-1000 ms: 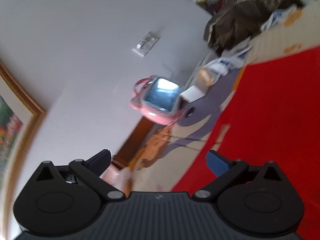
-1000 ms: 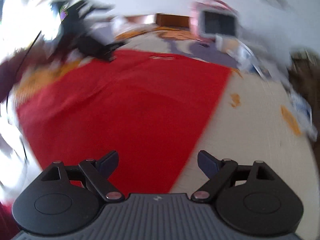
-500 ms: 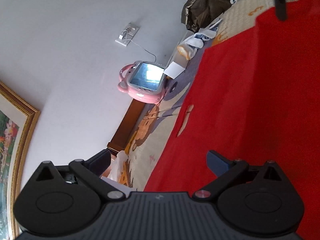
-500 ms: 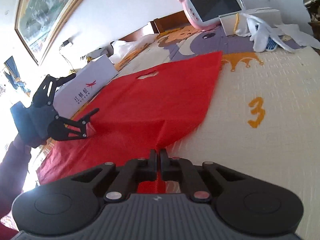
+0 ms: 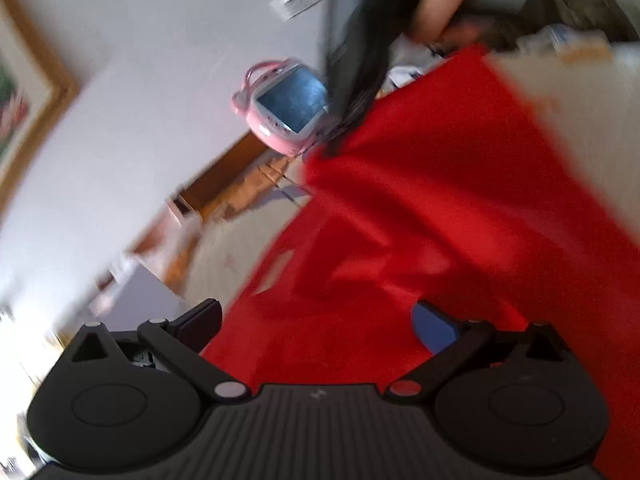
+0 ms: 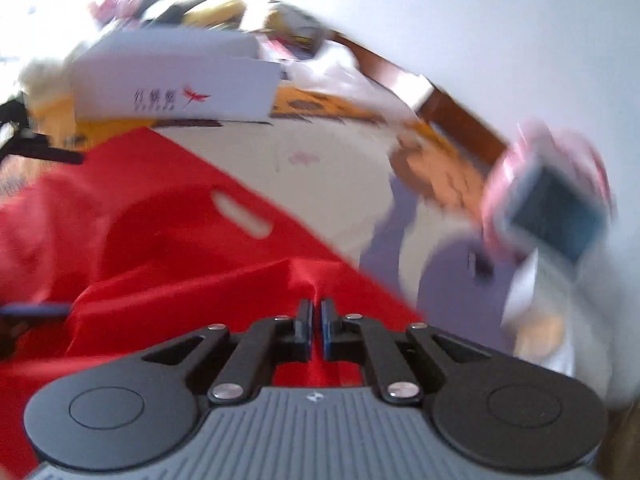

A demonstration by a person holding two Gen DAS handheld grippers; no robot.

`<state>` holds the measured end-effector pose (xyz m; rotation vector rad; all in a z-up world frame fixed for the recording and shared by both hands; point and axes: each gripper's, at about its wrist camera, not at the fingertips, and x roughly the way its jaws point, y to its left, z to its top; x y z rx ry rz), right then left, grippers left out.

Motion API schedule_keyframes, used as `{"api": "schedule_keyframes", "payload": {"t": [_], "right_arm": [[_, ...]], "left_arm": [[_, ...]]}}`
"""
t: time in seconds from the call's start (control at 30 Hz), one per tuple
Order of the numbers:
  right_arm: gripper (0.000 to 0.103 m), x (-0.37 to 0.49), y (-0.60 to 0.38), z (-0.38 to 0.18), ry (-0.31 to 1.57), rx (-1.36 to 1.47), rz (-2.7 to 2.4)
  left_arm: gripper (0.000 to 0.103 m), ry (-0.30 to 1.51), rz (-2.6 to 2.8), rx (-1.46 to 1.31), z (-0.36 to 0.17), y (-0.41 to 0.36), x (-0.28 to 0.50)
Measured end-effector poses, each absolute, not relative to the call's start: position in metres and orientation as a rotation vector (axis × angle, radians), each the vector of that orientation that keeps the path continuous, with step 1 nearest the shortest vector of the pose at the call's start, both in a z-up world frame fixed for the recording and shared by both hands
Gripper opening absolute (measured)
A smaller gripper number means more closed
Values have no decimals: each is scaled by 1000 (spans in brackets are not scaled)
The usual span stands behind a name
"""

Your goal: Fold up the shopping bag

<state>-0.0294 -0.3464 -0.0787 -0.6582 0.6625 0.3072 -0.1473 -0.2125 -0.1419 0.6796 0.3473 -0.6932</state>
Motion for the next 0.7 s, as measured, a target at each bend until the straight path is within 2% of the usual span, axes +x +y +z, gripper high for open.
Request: {"api": "schedule_keyframes", "payload": {"t": [0.03,0.1,0.23,0.4,0.5,0.6,0.63,0.67,0.7], "right_arm": [[5,-18,-332,-84,598,-784,328],[7,-5,-325,-87,551,-854,361],[17,15,-326,-85,585,-823,407],[16,20,-342,-88,692,-613,468],[16,8,-345,-90,662,-584,429],[29,-16,-349,-79,608,-597,298],[40,-37,-356,-70,578,-600,247],[46,-56,-361,-65,553,-613,212],[47,-78,-364,-62,535,-622,195]], "left_arm": [[101,378,-751,629,-135,-216,-151],[102,380,-834,613,-124,-221,-158],[103,157,-641,813,-119,-227,-148],[102,296,-458,915,-149,-240,-56],[103,305,-459,900,-158,-243,-40],[103,251,-456,918,-161,-245,-42],[103,238,-459,912,-162,-246,-42],[103,231,-462,903,-163,-248,-40],[103,221,-467,894,-163,-250,-36]]}}
